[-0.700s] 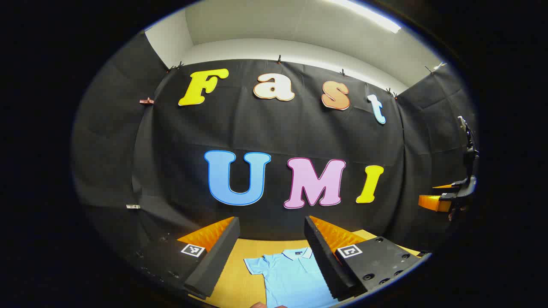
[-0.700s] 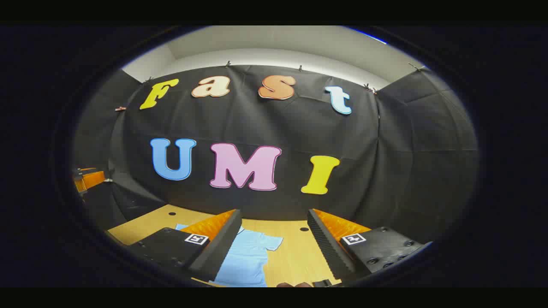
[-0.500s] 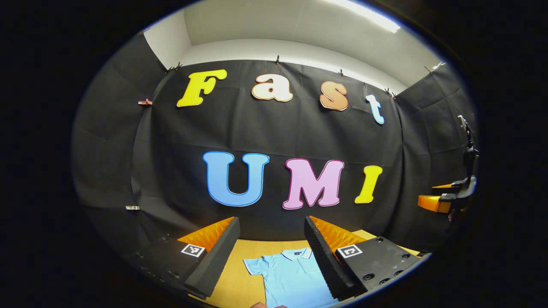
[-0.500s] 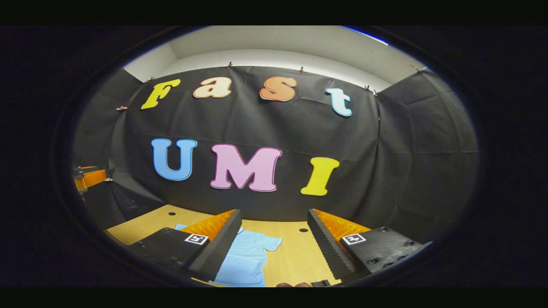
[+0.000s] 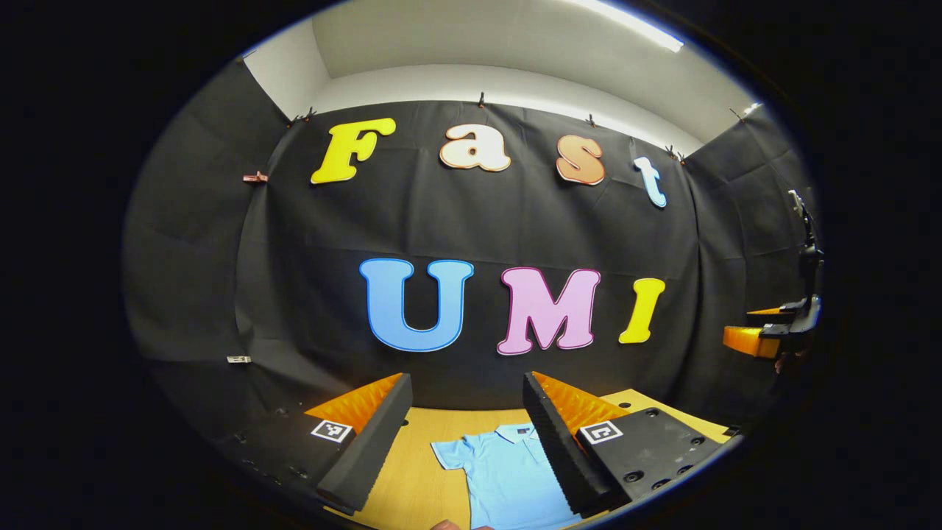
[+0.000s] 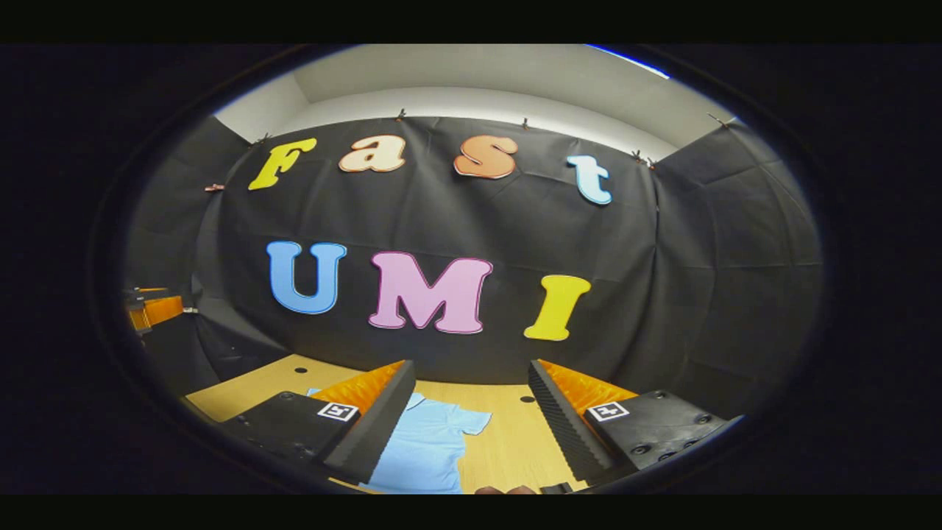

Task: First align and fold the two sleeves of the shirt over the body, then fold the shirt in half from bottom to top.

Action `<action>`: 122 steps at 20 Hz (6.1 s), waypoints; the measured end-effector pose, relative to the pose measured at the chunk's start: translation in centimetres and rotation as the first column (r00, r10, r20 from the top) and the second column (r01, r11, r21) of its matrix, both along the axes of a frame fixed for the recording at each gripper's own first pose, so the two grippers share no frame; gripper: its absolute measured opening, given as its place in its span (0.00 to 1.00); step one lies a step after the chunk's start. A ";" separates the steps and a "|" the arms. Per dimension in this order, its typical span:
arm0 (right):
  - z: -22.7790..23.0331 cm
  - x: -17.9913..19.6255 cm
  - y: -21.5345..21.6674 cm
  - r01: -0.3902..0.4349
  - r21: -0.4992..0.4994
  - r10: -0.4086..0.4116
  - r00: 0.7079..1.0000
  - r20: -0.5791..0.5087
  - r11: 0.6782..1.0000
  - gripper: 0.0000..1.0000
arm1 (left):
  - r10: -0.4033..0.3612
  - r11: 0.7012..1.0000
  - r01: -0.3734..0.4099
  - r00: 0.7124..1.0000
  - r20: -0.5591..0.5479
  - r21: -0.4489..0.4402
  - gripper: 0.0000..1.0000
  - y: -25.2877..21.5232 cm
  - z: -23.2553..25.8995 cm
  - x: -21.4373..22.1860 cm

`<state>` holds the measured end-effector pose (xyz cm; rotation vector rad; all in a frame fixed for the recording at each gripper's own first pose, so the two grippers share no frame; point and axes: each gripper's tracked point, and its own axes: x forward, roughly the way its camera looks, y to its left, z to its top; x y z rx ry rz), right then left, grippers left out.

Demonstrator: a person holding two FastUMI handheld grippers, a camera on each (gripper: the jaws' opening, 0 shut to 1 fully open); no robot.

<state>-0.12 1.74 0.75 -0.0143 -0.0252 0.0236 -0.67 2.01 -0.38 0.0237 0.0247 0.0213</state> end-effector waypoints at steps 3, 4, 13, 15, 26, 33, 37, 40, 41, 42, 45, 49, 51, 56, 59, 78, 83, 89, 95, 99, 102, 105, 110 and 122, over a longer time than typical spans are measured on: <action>-0.5 1.0 0.5 -0.028 -0.009 0.028 1.000 -0.014 1.000 0.95 | 0.000 1.000 0.000 1.000 -0.013 -0.001 0.96 0.3 -0.5 0.1; -0.8 1.5 0.8 -0.050 -0.005 0.050 0.998 -0.026 0.999 0.96 | 0.000 1.000 0.000 1.000 -0.014 -0.005 0.96 0.4 -0.7 0.2; -5.7 15.1 -1.5 -0.108 0.030 0.111 0.984 -0.137 0.994 0.96 | 0.017 0.999 -0.019 0.998 -0.056 -0.027 0.96 -0.3 -2.9 4.5; -9.1 19.7 -1.7 -0.149 0.032 0.152 0.968 -0.199 0.988 0.97 | 0.029 0.999 -0.030 0.998 -0.052 -0.020 0.97 -0.6 -3.0 6.1; -37.4 37.9 -1.4 -0.255 0.126 0.280 0.764 -0.581 0.959 0.97 | 0.137 0.990 -0.143 0.965 -0.222 -0.011 0.96 -3.7 -10.1 16.9; -48.2 39.5 -2.0 -0.142 0.247 0.281 0.616 -0.736 0.959 0.99 | 0.174 0.982 -0.186 0.935 -0.308 -0.010 0.97 -5.7 -13.1 19.9; -50.5 39.5 -3.1 -0.128 0.172 0.214 0.589 -0.779 0.977 1.00 | 0.188 0.979 -0.203 0.923 -0.335 -0.010 0.97 -6.2 -14.5 20.8; -50.4 39.4 -3.5 -0.103 0.147 0.180 0.591 -0.786 0.984 0.48 | 0.153 0.984 -0.177 0.924 -0.349 -0.036 0.96 -8.0 -15.0 21.5; -50.4 39.6 -3.6 -0.081 0.161 0.177 0.591 -0.787 0.984 0.30 | 0.144 0.986 -0.164 0.927 -0.347 -0.028 0.96 -8.2 -15.0 21.8; -50.3 39.8 -3.5 -0.063 0.183 0.184 0.591 -0.785 0.981 0.12 | 0.138 0.988 -0.153 0.930 -0.341 -0.017 0.97 -8.4 -14.8 22.1; -47.8 39.8 -1.0 -0.025 0.357 0.299 0.604 -0.739 0.934 0.05 | 0.120 0.991 -0.132 0.937 -0.329 -0.013 0.97 -8.6 -14.5 22.7; -41.1 38.3 3.9 -0.131 0.486 0.449 0.636 -0.628 0.864 0.09 | 0.119 0.987 -0.148 0.932 -0.343 -0.060 0.96 -7.4 -15.3 22.8; -40.0 36.6 7.9 -0.187 0.523 0.518 0.600 -0.610 0.832 0.04 | 0.116 0.980 -0.165 0.926 -0.359 -0.109 0.96 -6.1 -16.6 23.1; -44.2 34.0 11.8 -0.217 0.444 0.486 0.543 -0.685 0.869 0.45 | 0.114 0.974 -0.193 0.871 -0.478 -0.120 0.97 -0.4 -24.0 24.2; -41.0 33.5 11.4 -0.248 0.409 0.470 0.602 -0.645 0.878 0.89 | 0.097 0.980 -0.177 0.816 -0.570 -0.087 0.97 3.7 -30.4 25.9; -35.6 24.4 4.2 -0.147 0.399 0.393 0.650 -0.651 0.905 0.94 | 0.042 0.998 -0.058 0.538 -0.842 0.012 0.95 8.7 -51.5 34.0; -35.7 23.7 4.0 -0.137 0.427 0.409 0.639 -0.652 0.894 0.94 | 0.045 0.998 -0.060 0.549 -0.834 0.013 0.08 7.3 -50.6 34.1; -35.7 23.3 4.1 -0.167 0.405 0.411 0.638 -0.651 0.899 0.94 | -0.223 0.975 0.135 0.631 -0.743 -0.178 0.08 -0.3 -44.1 34.9; -36.9 22.4 5.4 -0.190 0.397 0.424 0.614 -0.666 0.898 0.94 | -0.247 0.967 0.171 0.471 -0.847 -0.188 0.25 -3.6 -47.9 31.5; -37.8 20.4 4.6 -0.167 0.412 0.426 0.590 -0.686 0.895 0.94 | -0.247 0.969 0.120 0.457 -0.855 -0.216 0.93 -3.2 -46.4 29.6; -37.8 17.6 2.7 -0.151 0.434 0.437 0.569 -0.696 0.888 0.94 | -0.258 0.965 0.092 0.472 -0.843 -0.244 0.95 -1.7 -43.7 26.0; -39.5 12.6 1.1 -0.130 0.449 0.450 0.499 -0.741 0.884 0.95 | -0.323 0.942 0.061 0.430 -0.843 -0.330 0.95 -1.1 -42.3 17.9; -41.9 3.5 1.4 -0.139 0.474 0.489 0.372 -0.789 0.870 0.95 | -0.399 0.913 0.046 0.315 -0.861 -0.406 0.95 -1.1 -42.4 4.7; -45.7 -6.0 2.9 -0.104 0.523 0.533 0.182 -0.826 0.846 0.94 | -0.486 0.874 0.092 0.115 -0.866 -0.478 0.94 -3.9 -45.4 -5.7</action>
